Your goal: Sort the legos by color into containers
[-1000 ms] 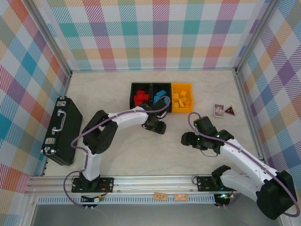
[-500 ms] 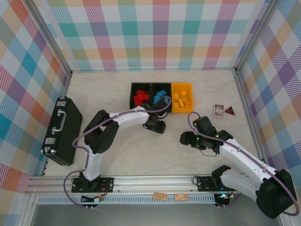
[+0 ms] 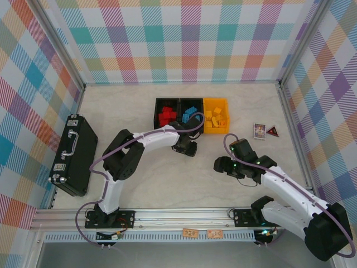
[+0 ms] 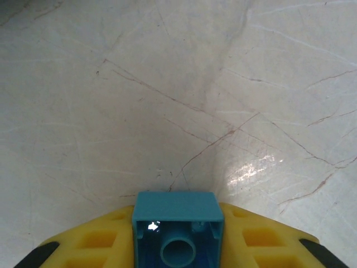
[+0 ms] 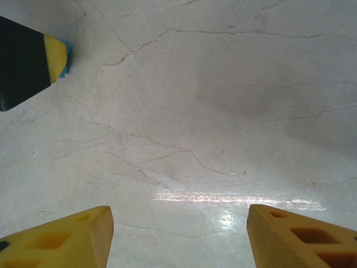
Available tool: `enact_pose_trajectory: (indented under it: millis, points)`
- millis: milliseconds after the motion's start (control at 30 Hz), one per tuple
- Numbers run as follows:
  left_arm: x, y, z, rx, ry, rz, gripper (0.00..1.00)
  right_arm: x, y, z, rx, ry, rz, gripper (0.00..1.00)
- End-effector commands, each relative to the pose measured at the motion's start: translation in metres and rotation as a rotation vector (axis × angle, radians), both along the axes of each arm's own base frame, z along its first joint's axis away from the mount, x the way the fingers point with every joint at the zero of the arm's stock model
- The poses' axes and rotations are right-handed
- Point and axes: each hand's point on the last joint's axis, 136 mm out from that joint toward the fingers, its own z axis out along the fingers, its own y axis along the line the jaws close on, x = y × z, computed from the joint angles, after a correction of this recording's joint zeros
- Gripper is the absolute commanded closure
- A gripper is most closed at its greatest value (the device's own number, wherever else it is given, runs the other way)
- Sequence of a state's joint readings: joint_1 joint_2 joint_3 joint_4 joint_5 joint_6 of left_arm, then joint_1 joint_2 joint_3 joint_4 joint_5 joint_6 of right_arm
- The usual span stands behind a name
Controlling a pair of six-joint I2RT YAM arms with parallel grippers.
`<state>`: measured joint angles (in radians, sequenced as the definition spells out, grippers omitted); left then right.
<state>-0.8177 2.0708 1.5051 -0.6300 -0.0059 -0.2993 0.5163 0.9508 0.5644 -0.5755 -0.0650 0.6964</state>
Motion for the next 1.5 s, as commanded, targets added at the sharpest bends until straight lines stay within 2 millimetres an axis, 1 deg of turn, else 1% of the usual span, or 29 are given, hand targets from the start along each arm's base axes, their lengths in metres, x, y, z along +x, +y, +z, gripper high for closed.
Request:
enact_pose_trajectory:
  millis: [0, 133, 200, 400, 500, 633, 767, 900, 1000, 1133, 1267, 1367, 1467]
  points:
    - [0.000, -0.002, 0.025, 0.004, -0.037, 0.003, 0.69, 0.003, 0.002, 0.006, 0.024, -0.017, -0.006, 0.35]
    - [0.009, -0.001, 0.047, 0.000, -0.075, 0.023, 0.70, 0.007, 0.004, 0.012, 0.026, -0.034, -0.005, 0.35]
    - [0.016, 0.000, 0.059, -0.003, -0.092, 0.038, 0.70, 0.011, 0.006, 0.017, 0.036, -0.048, -0.004, 0.35]
    - [0.058, 0.003, 0.098, -0.037, -0.163, 0.111, 0.70, 0.021, 0.013, 0.030, 0.065, -0.086, 0.000, 0.35]
    - [0.080, 0.004, 0.109, -0.053, -0.187, 0.147, 0.70, 0.030, 0.019, 0.041, 0.082, -0.119, 0.008, 0.35]
    - [0.106, 0.003, 0.117, -0.086, -0.208, 0.194, 0.70, 0.051, 0.026, 0.064, 0.086, -0.187, 0.016, 0.35]
    - [0.126, -0.001, 0.123, -0.111, -0.218, 0.214, 0.70, 0.075, 0.034, 0.087, 0.083, -0.256, 0.028, 0.35]
    - [0.146, -0.007, 0.120, -0.113, -0.232, 0.229, 0.69, 0.096, 0.038, 0.097, 0.077, -0.269, 0.034, 0.35]
    - [0.160, -0.008, 0.113, -0.114, -0.226, 0.242, 0.69, 0.103, 0.041, 0.103, 0.083, -0.278, 0.041, 0.35]
    - [0.174, -0.012, 0.105, -0.127, -0.227, 0.253, 0.67, 0.105, 0.040, 0.104, 0.088, -0.278, 0.034, 0.35]
    - [0.181, -0.013, 0.097, -0.134, -0.229, 0.261, 0.59, 0.100, 0.036, 0.102, 0.089, -0.272, 0.025, 0.35]
    - [0.184, -0.013, 0.098, -0.144, -0.233, 0.268, 0.48, 0.096, 0.033, 0.100, 0.086, -0.266, 0.020, 0.35]
    - [0.182, -0.016, 0.107, -0.172, -0.236, 0.266, 0.45, 0.093, 0.029, 0.097, 0.078, -0.263, 0.013, 0.34]
